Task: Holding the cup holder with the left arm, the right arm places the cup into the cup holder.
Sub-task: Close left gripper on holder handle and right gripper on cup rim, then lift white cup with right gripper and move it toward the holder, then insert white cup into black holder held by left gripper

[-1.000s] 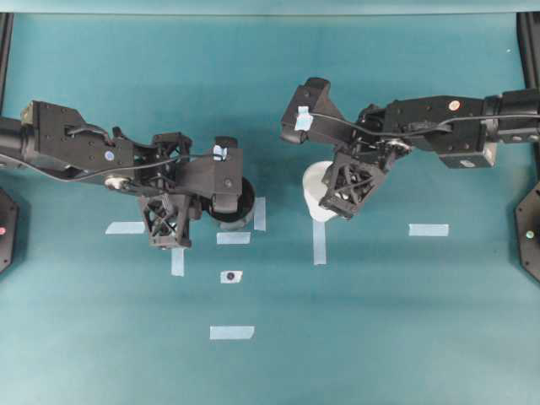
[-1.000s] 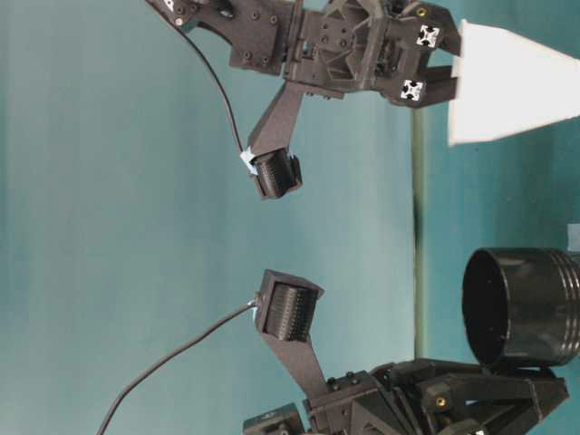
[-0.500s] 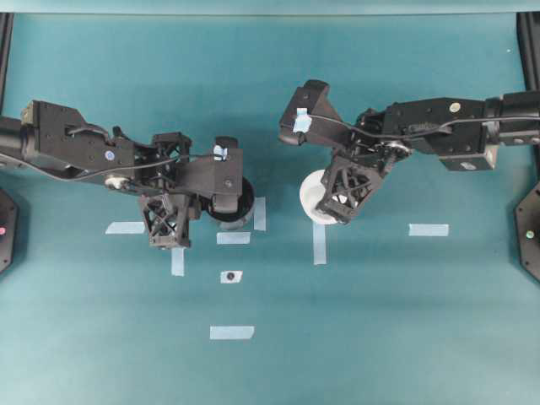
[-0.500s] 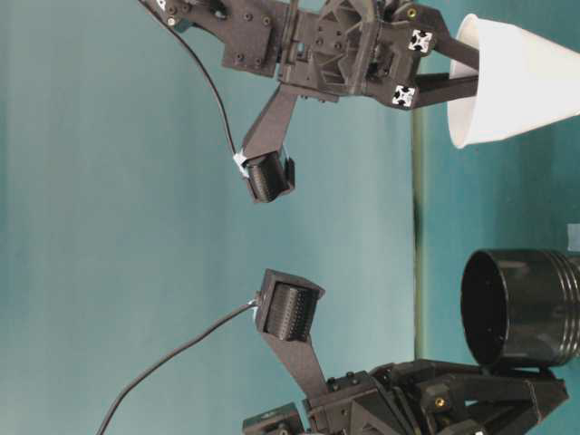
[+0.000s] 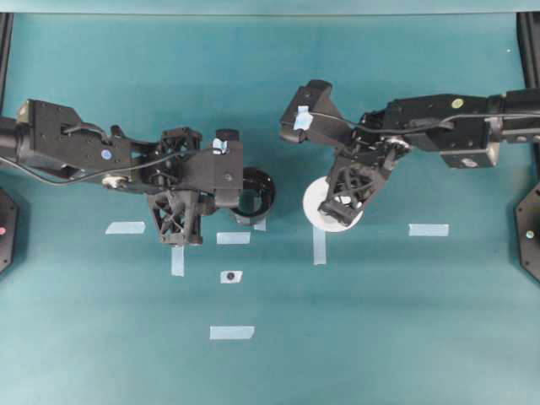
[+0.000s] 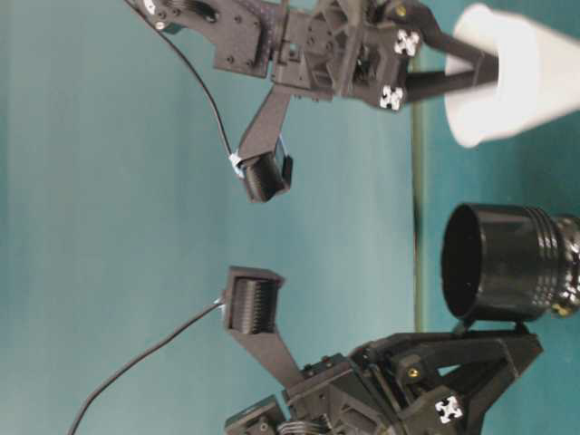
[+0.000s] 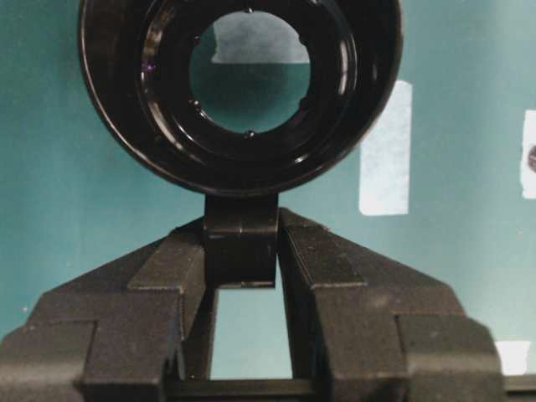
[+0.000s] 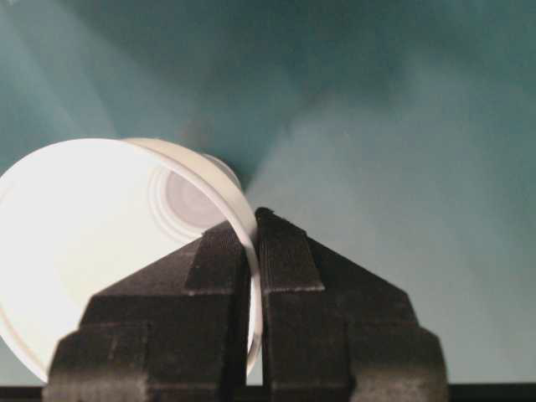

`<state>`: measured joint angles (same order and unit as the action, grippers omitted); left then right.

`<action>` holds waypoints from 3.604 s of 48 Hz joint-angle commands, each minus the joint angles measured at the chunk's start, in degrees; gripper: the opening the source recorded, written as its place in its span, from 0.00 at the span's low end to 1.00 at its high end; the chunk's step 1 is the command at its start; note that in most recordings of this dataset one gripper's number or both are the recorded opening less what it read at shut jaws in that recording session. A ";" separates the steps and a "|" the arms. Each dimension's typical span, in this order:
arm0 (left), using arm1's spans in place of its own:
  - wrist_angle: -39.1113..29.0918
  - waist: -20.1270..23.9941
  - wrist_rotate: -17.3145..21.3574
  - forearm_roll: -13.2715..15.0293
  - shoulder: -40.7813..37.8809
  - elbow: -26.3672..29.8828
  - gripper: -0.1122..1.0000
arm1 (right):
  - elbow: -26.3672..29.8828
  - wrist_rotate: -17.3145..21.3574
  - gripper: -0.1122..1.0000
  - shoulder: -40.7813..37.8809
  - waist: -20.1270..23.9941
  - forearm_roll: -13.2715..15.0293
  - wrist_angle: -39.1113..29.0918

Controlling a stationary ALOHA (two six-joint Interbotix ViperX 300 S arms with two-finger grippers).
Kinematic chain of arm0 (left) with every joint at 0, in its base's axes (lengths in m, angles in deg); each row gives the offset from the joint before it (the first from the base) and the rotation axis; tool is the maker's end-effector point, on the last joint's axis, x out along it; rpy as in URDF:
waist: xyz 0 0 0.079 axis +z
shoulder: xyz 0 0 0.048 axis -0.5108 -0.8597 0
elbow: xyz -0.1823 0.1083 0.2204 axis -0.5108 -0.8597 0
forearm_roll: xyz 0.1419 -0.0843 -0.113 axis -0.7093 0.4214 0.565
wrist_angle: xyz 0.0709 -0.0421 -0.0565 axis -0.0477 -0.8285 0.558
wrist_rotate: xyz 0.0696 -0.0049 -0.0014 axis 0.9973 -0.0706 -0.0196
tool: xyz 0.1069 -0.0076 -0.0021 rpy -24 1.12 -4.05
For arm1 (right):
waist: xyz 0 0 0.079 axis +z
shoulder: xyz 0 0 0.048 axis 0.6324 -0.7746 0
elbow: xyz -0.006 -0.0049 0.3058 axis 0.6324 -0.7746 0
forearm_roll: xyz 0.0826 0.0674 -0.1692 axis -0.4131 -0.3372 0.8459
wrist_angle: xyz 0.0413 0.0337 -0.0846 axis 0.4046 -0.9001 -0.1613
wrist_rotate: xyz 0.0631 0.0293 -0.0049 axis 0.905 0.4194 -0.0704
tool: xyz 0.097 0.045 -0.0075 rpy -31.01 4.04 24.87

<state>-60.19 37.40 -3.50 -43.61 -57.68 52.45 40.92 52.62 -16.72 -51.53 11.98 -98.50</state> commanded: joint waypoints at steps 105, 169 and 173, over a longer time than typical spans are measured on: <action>16.44 -2.11 -0.26 -0.18 3.16 1.76 0.33 | 13.10 2.02 0.16 2.99 2.64 -1.93 -3.43; 26.54 -2.81 -0.70 -0.18 -0.18 -2.20 0.33 | 14.06 2.81 0.89 10.99 2.72 -2.02 -3.16; 28.83 -2.81 -0.70 -0.18 -1.05 -2.90 0.33 | 14.06 2.81 0.89 10.99 2.72 -2.02 -3.16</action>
<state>-33.74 34.76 -4.12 -43.70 -59.00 49.46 53.67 54.90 -10.39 -48.81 10.04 -102.02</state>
